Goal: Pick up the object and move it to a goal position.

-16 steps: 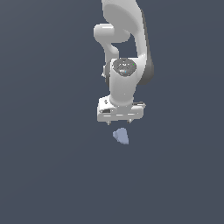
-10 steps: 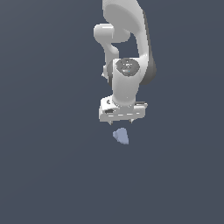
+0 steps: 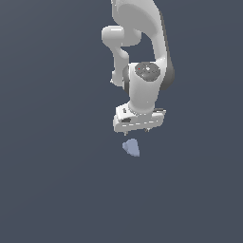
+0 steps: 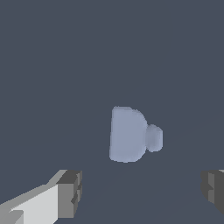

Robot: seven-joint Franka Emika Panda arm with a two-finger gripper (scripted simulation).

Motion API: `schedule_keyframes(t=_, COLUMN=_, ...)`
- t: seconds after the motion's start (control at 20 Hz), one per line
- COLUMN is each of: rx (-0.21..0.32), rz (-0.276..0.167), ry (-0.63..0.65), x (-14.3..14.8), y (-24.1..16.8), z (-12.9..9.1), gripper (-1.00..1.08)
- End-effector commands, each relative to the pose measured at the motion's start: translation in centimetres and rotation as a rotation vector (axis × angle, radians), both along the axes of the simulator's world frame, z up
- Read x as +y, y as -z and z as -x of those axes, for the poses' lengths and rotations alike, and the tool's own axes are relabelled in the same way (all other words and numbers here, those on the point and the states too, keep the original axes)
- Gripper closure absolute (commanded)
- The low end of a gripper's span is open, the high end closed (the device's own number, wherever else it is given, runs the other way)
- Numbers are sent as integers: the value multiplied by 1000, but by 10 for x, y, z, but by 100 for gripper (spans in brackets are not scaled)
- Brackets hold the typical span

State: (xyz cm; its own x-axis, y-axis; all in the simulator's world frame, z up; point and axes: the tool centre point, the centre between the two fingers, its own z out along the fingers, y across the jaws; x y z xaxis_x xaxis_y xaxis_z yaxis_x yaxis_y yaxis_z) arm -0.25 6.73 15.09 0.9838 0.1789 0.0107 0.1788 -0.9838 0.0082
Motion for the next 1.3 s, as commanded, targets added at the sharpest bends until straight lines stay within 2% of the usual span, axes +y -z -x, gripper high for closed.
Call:
schedule_keyframes(t=0.0, rx=2, rz=0, ry=5, x=-2, y=5, z=-1, gripper=-92)
schedule_keyframes(t=0.65, rx=10, rz=-6, ry=56, x=-20, y=76, z=-10, gripper=-92)
schedule_keyframes(t=1.25, rx=13, rz=-6, ry=64, x=-23, y=95, z=-9, gripper=-92)
